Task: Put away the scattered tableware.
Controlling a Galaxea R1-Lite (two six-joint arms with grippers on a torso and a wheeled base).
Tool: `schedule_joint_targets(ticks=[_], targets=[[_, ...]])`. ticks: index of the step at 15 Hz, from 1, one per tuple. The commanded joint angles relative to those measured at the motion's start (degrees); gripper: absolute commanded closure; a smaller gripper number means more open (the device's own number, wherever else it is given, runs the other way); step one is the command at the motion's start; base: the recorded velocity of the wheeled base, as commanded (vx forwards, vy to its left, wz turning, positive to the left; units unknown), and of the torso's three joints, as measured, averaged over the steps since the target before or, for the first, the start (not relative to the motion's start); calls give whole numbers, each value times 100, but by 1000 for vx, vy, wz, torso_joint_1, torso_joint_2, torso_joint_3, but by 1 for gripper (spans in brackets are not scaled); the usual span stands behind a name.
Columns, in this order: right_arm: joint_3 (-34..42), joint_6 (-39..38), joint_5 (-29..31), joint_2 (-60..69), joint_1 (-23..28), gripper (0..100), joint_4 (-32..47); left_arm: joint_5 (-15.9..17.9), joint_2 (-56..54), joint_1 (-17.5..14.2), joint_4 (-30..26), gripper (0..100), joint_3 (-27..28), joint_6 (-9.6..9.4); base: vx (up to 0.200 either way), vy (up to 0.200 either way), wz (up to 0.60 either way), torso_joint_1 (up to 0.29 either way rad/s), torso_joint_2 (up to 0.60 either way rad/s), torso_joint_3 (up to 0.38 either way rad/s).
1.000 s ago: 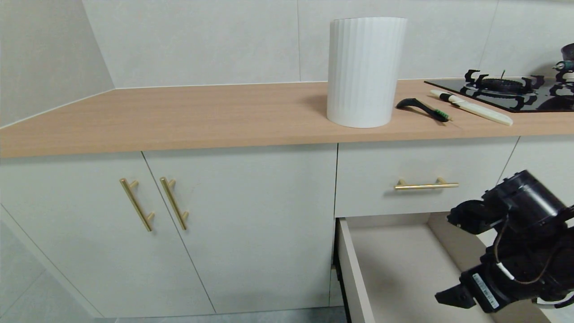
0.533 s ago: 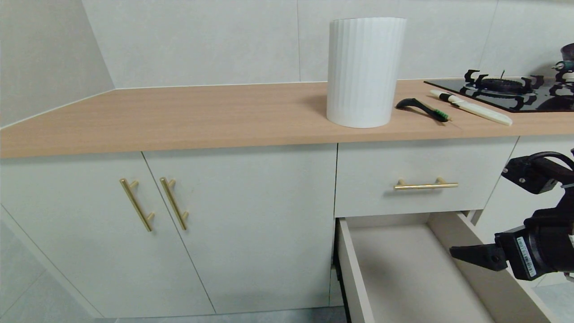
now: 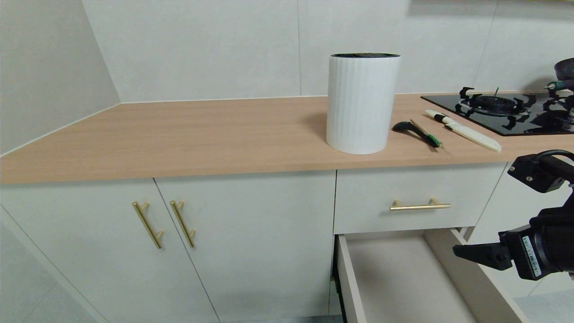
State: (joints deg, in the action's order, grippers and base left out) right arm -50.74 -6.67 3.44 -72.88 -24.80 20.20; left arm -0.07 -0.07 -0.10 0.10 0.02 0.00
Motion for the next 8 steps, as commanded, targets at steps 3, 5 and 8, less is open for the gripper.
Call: schedule_joint_targets(ticks=[3,5,8], targets=[[20,-1,-1,-7,1,0,-16,-1,7,1,-1,0,-2,0,0,0,0,160,-479,-303],[20,-1,-1,-25,1,0,-16,-1,7,-8,-1,0,-2,0,0,0,0,173,-474,-293],[20,8,-1,1,1,0,-16,-1,7,1,-1,0,-2,0,0,0,0,186,-476,-291]])
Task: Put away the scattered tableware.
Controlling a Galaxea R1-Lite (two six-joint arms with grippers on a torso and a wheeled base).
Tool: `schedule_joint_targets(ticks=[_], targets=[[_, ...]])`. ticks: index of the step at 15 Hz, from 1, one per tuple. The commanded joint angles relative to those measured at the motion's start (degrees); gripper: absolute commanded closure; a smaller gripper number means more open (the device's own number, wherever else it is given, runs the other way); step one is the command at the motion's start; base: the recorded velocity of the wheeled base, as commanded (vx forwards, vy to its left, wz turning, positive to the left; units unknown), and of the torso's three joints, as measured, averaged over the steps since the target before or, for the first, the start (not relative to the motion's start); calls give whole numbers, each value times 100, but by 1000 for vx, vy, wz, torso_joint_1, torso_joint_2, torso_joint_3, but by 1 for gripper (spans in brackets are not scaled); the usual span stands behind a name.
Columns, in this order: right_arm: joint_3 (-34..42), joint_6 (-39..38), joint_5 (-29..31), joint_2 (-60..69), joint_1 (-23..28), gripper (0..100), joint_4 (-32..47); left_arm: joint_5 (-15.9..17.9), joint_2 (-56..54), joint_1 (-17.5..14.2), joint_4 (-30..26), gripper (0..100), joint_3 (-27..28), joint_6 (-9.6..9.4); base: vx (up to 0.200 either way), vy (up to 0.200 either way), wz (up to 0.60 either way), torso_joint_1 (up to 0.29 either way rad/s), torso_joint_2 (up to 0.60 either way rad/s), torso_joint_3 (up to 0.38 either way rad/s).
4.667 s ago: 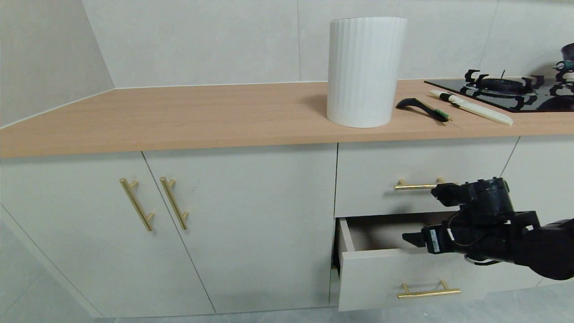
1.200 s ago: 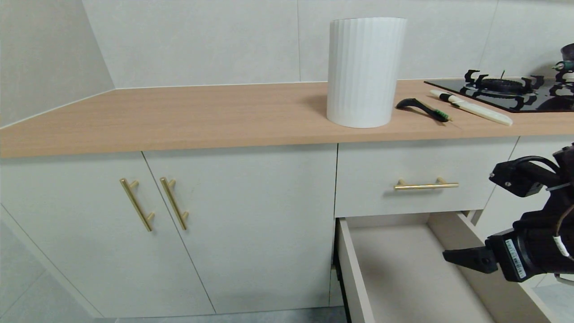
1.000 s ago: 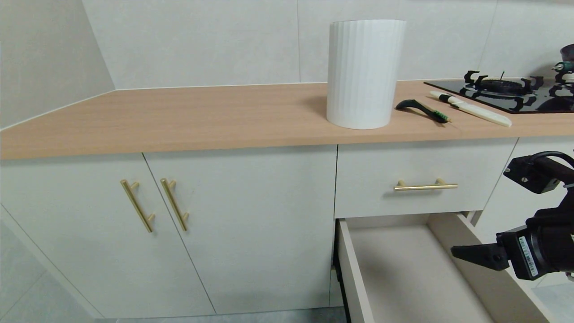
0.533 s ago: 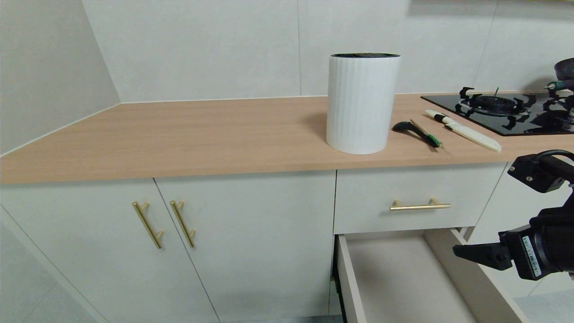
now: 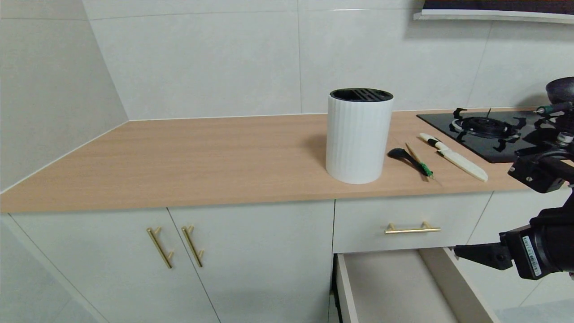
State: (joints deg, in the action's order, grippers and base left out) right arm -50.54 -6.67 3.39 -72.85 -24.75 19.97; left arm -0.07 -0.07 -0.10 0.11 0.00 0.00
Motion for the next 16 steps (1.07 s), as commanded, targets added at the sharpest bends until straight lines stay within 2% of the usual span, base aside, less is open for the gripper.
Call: schedule_joint_targets(ticks=[1,5,7,9,11,12,14,16], targets=[[-8,-1,4,8,-4,0,-2,-1,7,-8,-2,0,0,0,0,0,0,203,-486,-295],[-210,60,4,-98,14,0,-186,-1,7,1,-2,0,0,0,0,0,0,117,-275,-162],[-843,69,39,-704,313,0,-301,-1,7,1,-2,0,0,0,0,0,0,16,-25,-16],[-1810,-63,65,-1442,603,0,-274,-1,7,1,-2,0,0,0,0,0,0,0,0,0],[-2162,-414,101,-1671,647,0,-274,-1,7,1,-2,0,0,0,0,0,0,0,0,0],[-2346,-898,127,-1987,655,0,-283,-1,7,1,-2,0,0,0,0,0,0,0,0,0],[-2381,-1065,294,-2286,717,0,-327,-1,7,1,-2,0,0,0,0,0,0,0,0,0],[-2416,-1109,355,-2664,840,0,-705,-1,7,1,-2,0,0,0,0,0,0,0,0,0]])
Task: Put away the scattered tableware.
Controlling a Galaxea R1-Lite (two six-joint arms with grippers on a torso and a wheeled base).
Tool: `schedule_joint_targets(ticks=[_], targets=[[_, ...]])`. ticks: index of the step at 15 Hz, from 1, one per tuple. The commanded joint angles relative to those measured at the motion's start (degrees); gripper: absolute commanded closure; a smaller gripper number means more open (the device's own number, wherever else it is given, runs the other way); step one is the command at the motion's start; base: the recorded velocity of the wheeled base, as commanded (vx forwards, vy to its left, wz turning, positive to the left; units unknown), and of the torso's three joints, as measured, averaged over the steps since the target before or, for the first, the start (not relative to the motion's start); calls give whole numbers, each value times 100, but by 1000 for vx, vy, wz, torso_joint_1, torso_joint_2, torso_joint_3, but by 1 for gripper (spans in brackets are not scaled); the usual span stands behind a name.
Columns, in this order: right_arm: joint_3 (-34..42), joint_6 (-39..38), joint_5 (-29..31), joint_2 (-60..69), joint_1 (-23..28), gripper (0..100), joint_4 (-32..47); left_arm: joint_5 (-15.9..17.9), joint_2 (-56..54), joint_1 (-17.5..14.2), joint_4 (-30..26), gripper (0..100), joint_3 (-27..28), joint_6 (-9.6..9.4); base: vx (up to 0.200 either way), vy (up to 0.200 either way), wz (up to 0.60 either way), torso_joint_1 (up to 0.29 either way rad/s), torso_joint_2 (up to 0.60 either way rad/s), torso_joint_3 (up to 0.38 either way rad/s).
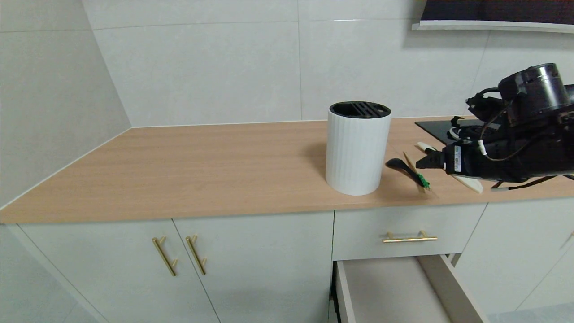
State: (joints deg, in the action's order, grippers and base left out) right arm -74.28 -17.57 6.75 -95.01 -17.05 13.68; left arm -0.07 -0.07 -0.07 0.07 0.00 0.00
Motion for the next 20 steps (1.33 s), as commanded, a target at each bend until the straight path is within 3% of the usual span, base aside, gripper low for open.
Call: schedule_joint_targets(ticks=[1,6,11,20], targets=[[-25,-54,28,-536,79,0,-234,-1,7,-1,1,0,0,0,0,0,0,0,0,0],[-34,-71,1030,-1450,106,0,-1104,-1,7,-1,1,0,0,0,0,0,0,0,0,0],[-96,-10,1065,-1889,378,0,-1570,-1,7,-1,1,0,0,0,0,0,0,0,0,0],[-104,-10,1056,-1951,431,0,-1596,-1,7,-1,1,0,0,0,0,0,0,0,0,0]])
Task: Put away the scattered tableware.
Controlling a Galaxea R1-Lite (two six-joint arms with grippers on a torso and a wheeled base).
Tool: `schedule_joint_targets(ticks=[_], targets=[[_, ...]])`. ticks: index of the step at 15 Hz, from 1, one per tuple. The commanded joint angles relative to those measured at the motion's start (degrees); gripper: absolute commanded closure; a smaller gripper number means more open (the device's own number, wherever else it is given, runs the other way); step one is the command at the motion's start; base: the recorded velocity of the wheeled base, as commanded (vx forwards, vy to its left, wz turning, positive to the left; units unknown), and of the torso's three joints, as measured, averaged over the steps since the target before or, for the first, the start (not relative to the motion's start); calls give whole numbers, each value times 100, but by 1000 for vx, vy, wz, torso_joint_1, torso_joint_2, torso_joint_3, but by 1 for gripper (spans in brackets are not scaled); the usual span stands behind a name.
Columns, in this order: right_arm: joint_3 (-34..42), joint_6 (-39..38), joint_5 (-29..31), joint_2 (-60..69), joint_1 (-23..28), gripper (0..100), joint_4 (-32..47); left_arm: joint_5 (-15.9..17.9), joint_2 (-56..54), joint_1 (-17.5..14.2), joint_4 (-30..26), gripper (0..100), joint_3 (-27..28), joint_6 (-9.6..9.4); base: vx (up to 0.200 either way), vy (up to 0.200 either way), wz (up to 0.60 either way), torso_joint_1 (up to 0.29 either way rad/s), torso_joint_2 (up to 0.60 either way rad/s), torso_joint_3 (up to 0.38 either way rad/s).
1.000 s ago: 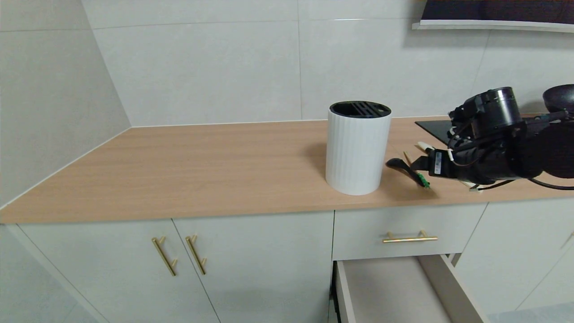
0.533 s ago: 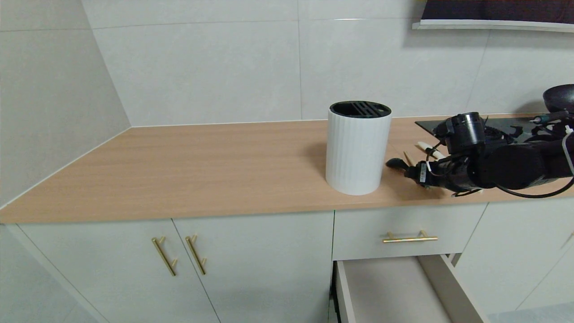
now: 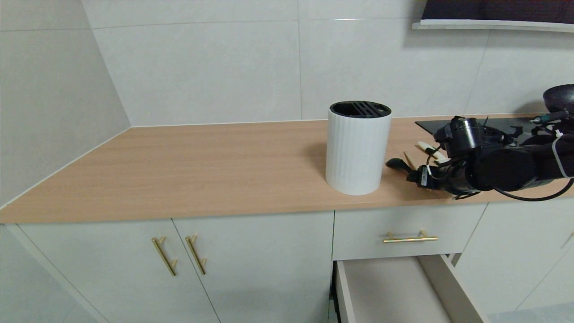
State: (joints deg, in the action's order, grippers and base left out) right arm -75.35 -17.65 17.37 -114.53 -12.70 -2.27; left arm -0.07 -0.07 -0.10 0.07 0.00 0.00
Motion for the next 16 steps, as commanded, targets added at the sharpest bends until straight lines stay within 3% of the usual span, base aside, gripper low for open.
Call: schedule_joint_targets(ticks=[1,11,16], targets=[[-6,-1,-6,-17,-4,100,-2,-1,7,-8,1,0,0,0,0,0,0,0,0,0],[38,25,-6,150,-4,100,42,-1,7,1,1,0,0,0,0,0,0,0,0,0],[820,-1,-94,1732,-198,100,315,-1,7,1,1,0,0,0,0,0,0,0,0,0]])
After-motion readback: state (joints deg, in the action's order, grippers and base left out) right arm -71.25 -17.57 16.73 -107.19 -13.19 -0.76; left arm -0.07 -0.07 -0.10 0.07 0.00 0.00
